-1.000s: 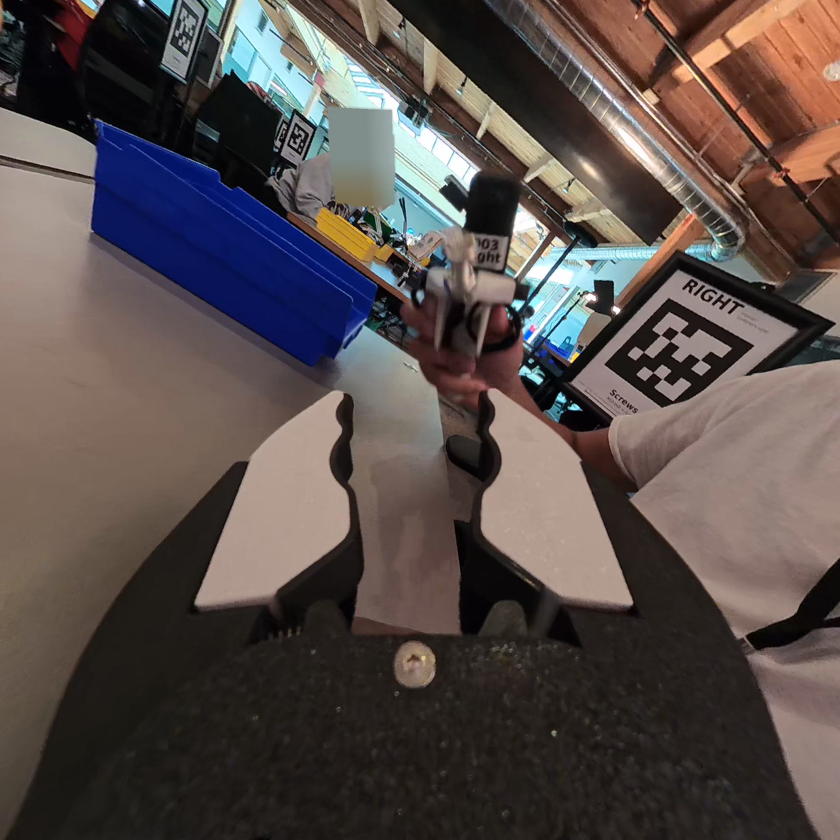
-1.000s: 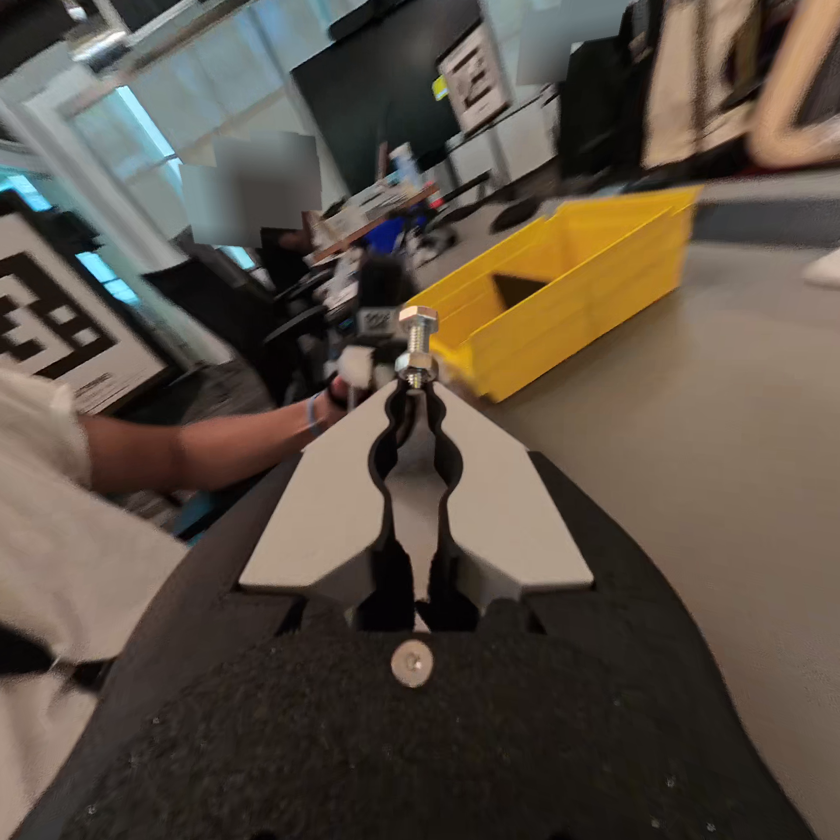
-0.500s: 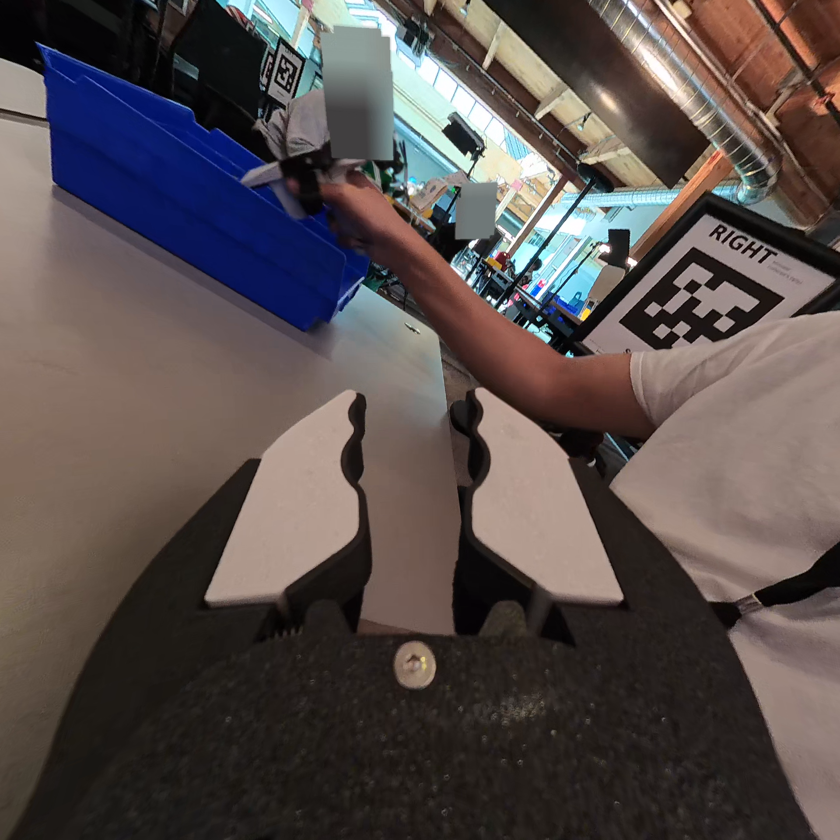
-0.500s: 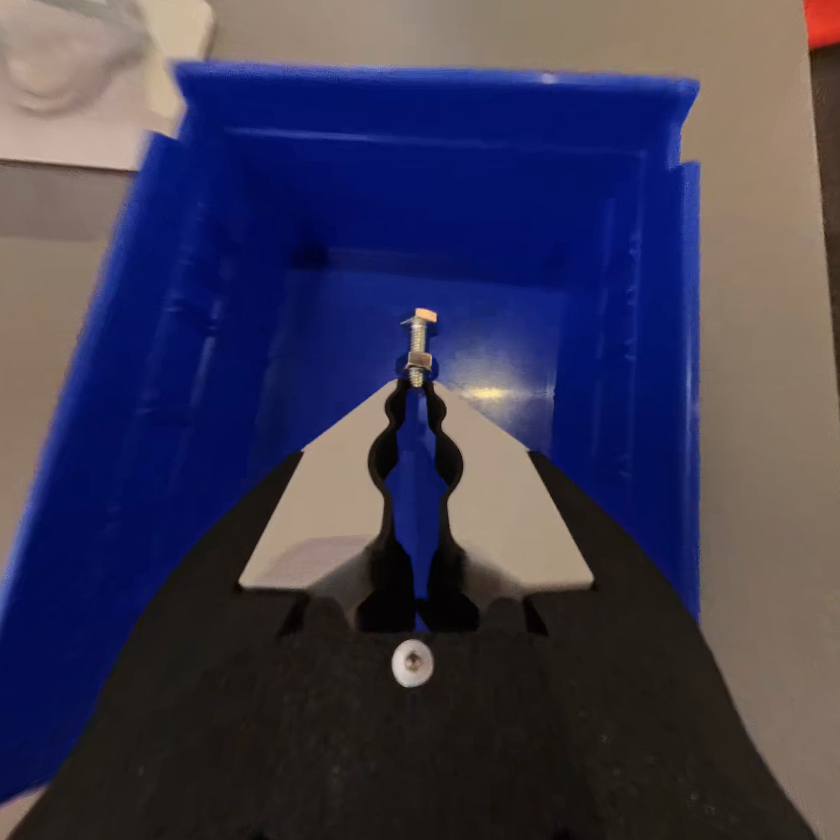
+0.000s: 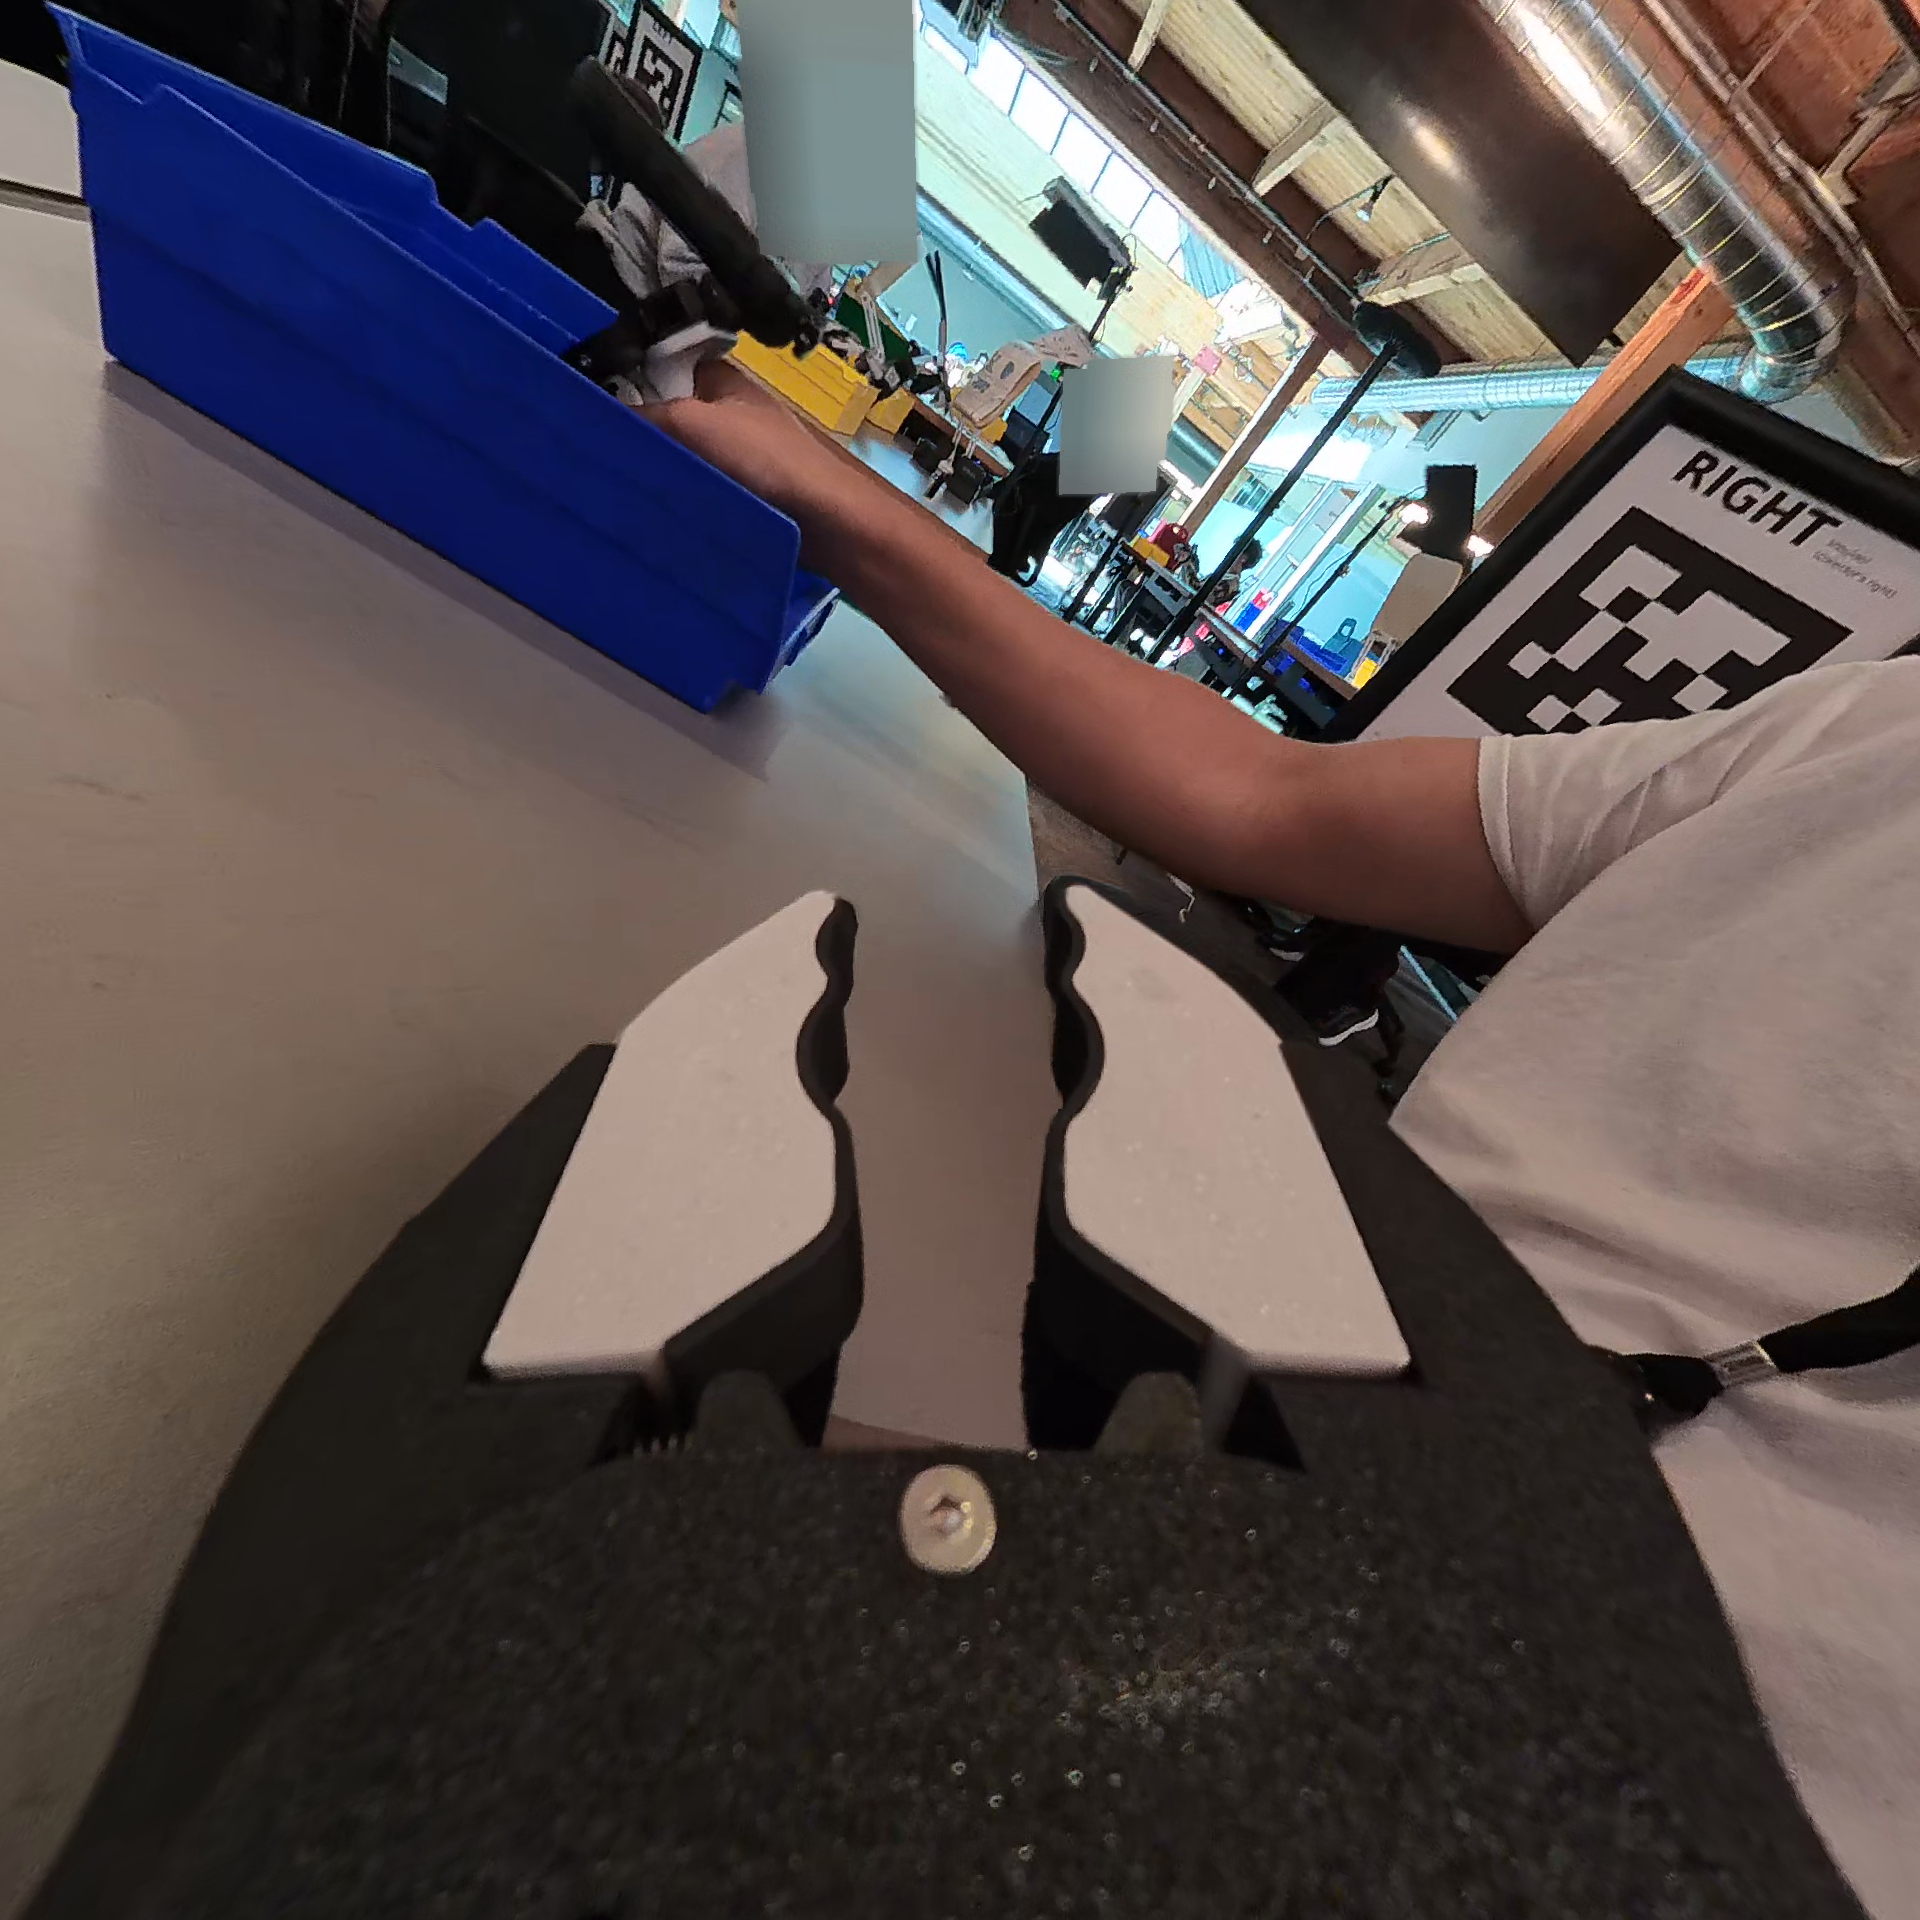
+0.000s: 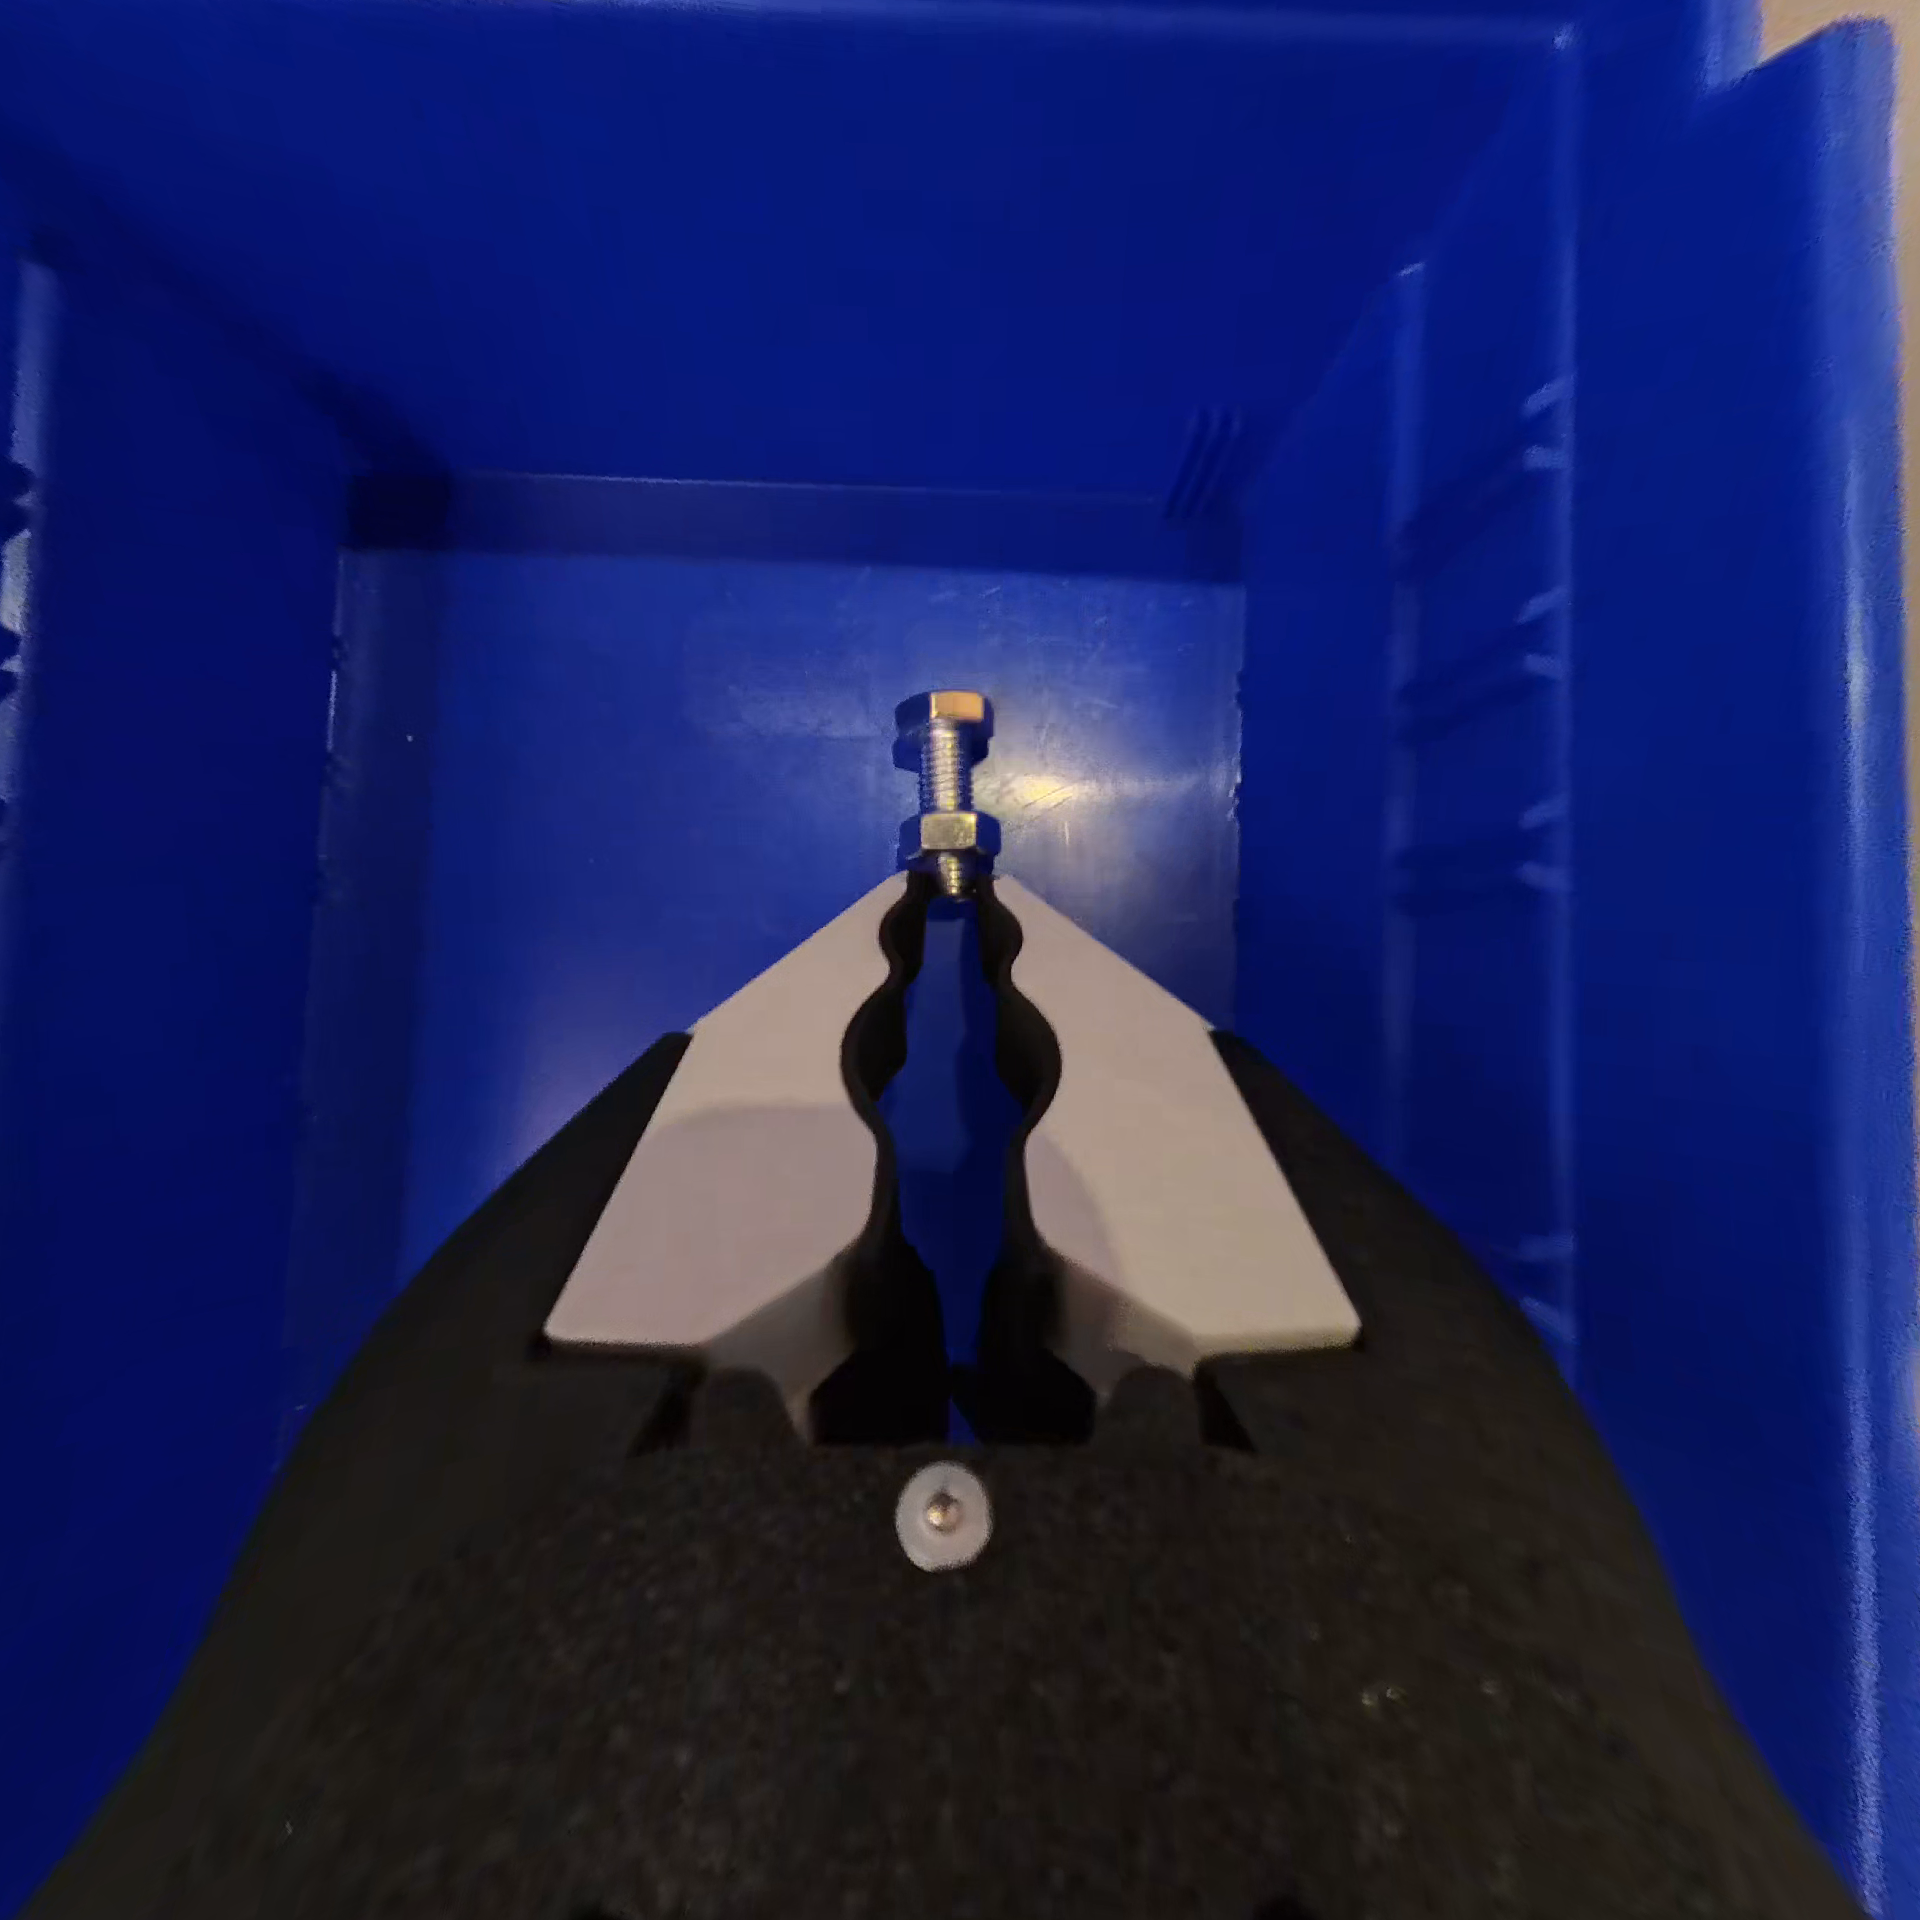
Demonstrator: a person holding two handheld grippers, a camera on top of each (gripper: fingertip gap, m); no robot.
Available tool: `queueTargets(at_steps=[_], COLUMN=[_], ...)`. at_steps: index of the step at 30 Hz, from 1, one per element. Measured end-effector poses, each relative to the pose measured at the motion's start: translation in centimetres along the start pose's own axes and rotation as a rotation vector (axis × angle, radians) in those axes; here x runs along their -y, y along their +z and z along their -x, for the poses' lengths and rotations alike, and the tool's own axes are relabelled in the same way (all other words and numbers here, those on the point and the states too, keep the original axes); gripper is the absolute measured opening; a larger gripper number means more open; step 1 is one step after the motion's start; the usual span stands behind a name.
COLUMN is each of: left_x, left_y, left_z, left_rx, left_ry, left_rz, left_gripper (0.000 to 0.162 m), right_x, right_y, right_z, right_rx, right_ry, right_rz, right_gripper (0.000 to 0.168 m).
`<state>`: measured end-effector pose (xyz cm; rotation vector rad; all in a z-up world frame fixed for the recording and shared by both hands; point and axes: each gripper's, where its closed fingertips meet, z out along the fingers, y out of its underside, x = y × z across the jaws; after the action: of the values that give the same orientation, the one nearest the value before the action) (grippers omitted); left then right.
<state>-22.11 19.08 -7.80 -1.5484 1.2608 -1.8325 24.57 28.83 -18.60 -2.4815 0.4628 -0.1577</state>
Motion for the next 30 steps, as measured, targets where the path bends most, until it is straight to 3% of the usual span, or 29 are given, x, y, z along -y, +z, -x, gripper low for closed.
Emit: queueTargets(at_steps=[3, 6, 9, 11, 13, 16, 21, 26, 30], left_x=[-0.9, -1.9, -1.8, -1.1, 0.5, 3.7, 3.8, 1.4, 0.2], left_y=[0.1, 0.1, -0.5, -1.9, -4.6, -9.8, -17.1, -18.0, -17.7], left_z=[0.6, 1.1, 1.1, 1.4, 2.2, 4.8, 12.5, 17.0, 18.7], left_rx=[0.057, 0.150, 0.218, 0.284, 0.392, 0.616, 0.961, 1.001, 1.007], left_ry=[0.028, 0.122, 0.228, 0.303, 0.369, 0.371, 0.156, -0.128, -0.233], left_rz=[0.055, 0.139, 0.216, 0.288, 0.333, 0.360, 0.573, 0.679, 0.710], left_gripper=[0.035, 0.035, 0.036, 0.037, 0.039, 0.039, 0.040, 0.040, 0.039], right_x=[0.2, 1.4, 0.9, -1.8, -6.3, -12.2, -15.7, -16.1, -16.3], right_y=[-1.9, -8.1, -16.2, -20.7, -22.8, -23.3, -22.0, -21.0, -21.1], right_z=[0.4, 3.5, 11.8, 18.1, 24.0, 30.0, 32.7, 33.1, 33.6], right_rx=[-0.018, 0.045, 0.345, 0.581, 0.795, 1.031, 1.118, 1.137, 1.181], right_ry=[-0.026, -0.067, -0.090, -0.094, -0.106, -0.067, -0.158, -0.181, -0.155], right_rz=[-0.052, -0.250, -0.481, -0.561, -0.533, -0.466, -0.409, -0.370, -0.349], right_gripper=[0.023, 0.026, 0.025, 0.025, 0.025, 0.025, 0.026, 0.026, 0.026])
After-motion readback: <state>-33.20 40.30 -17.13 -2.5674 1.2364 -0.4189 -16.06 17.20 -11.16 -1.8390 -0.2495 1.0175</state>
